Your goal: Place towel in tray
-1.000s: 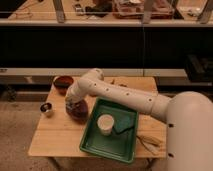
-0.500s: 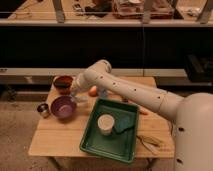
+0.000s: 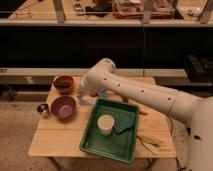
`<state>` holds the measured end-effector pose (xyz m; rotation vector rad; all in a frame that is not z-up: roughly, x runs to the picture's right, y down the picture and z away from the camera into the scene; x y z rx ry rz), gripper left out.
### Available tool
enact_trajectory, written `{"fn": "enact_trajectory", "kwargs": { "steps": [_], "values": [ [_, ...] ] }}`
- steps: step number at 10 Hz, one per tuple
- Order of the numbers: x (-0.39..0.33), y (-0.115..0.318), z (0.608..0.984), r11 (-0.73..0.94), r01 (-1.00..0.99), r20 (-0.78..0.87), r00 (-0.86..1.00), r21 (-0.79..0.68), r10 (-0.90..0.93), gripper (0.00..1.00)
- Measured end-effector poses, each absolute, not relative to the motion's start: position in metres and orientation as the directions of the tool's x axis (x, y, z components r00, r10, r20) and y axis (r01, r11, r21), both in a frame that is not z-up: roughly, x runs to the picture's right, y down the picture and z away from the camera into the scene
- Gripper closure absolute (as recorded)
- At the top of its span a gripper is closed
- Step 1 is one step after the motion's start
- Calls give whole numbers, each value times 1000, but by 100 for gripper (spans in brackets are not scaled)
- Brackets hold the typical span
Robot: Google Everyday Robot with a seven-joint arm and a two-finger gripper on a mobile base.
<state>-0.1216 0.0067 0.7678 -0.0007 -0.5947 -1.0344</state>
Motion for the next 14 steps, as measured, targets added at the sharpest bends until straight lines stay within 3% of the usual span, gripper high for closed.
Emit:
{"fn": "enact_trajectory", "kwargs": {
  "steps": [3,9,14],
  "values": [
    [-91,26,756,570,796,468,431,206,-772,78],
    [-26,54,770,652,740,415,546,168,-727,78],
    [-8,101,829,702,706,549,551,95,-628,78]
  ]
}}
